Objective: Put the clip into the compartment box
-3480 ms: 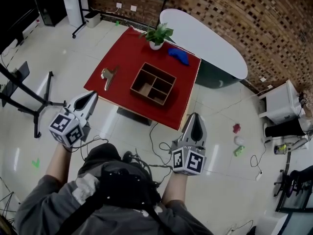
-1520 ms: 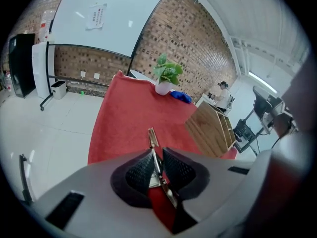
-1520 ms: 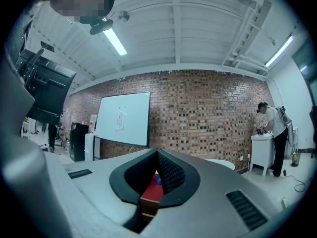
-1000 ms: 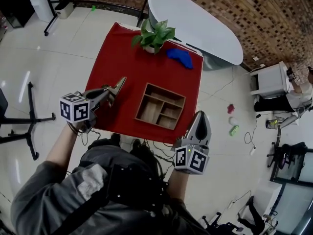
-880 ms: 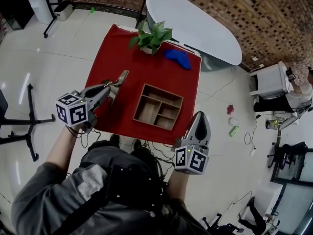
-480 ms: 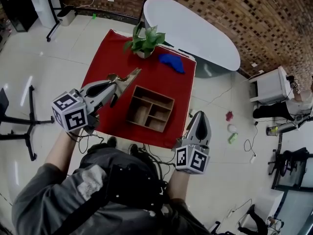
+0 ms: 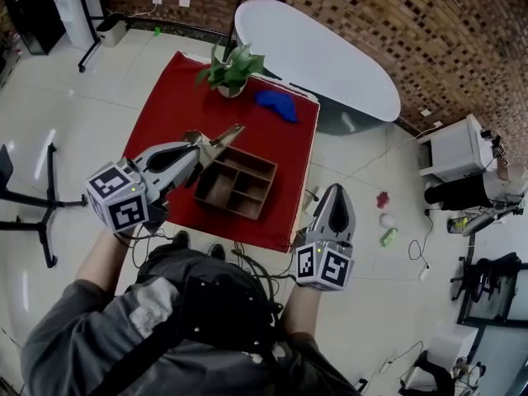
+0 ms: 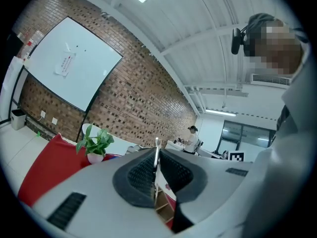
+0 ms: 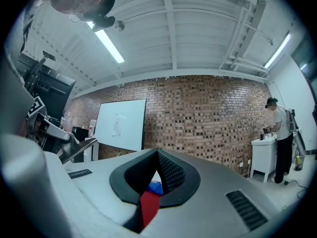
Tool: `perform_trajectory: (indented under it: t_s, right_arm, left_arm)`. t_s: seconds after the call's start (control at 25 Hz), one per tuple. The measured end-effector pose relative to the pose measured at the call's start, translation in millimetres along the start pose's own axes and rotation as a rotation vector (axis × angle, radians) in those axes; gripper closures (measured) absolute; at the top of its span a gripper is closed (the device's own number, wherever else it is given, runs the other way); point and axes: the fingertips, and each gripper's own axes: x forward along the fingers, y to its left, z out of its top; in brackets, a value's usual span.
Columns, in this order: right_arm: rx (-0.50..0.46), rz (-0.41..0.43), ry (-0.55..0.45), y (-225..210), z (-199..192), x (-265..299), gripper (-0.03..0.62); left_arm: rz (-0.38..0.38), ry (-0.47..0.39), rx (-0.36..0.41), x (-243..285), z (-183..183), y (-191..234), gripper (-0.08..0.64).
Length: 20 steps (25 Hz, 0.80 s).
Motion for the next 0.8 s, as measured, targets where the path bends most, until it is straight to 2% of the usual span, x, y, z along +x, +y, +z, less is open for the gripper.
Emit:
perform_trajectory:
  t_s: [0.32,0.56,0.8]
  right_arm:
    - [0.012,-0.01,-0.008,-38,3,-19,0.568]
    - [0.009,-0.051,0.002,-73,-2,-37,0.568]
    - [-0.005,-0.108,0.029,-98,-11,-53,0.568]
  left_arm:
    - [-0.049,0.019,0.011,33,-15,-44,0.517]
    - [-0.103,0.049,0.063,72,-39,-66,0.517]
    - [-0.207,0.053,0.161,111,-78,-70,0.517]
